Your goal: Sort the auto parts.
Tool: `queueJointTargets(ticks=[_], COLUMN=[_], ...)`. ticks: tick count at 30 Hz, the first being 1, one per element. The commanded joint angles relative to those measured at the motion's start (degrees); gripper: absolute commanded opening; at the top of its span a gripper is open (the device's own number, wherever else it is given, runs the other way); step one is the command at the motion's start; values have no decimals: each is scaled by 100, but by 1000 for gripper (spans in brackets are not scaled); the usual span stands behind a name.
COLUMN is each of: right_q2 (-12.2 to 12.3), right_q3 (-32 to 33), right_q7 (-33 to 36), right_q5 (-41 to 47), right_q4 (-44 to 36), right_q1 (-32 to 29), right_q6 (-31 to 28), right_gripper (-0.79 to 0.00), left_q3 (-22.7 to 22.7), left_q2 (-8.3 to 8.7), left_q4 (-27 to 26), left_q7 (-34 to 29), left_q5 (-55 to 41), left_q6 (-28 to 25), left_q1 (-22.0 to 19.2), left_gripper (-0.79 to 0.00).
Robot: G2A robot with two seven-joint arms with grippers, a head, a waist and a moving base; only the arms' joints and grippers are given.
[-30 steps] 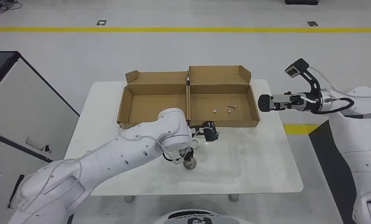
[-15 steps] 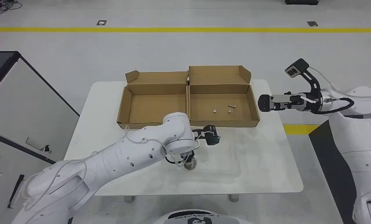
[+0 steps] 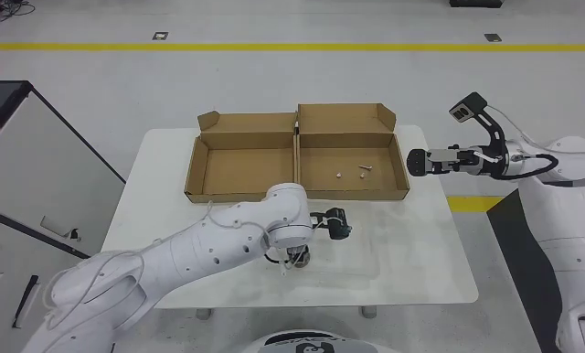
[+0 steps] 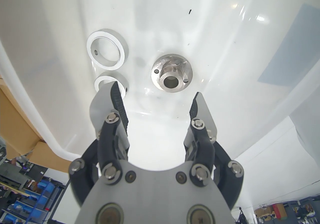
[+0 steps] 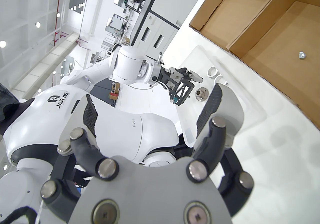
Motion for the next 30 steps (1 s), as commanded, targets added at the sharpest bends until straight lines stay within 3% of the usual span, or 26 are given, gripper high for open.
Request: queueJointTargets(ticks=[1,6,14,25,30], right_q2=[0,0,0,0,0], right_q3=[0,0,0,0,0], right_q7=[0,0,0,0,0], right_q5=[0,0,0,0,0], right_q4=[0,0,0,0,0], right_q1=[0,0,0,0,0], right_q6=[0,0,0,0,0], right_gripper=[0,0,0,0,0], left_q3=[40,147,294,470,509], left_q2=[-31,-102,-194,-307,-350], left_q4=[65,185,311,490,585], left_q7=[18,60,60,24,-2], left_q5=[-27,-76,-85,-79,-54], left_q6=[-17,-59,-59,-23,20], left_q1=[-23,-61,-93,-158,-185], left_gripper=[-246,-302,-317,-425,-422])
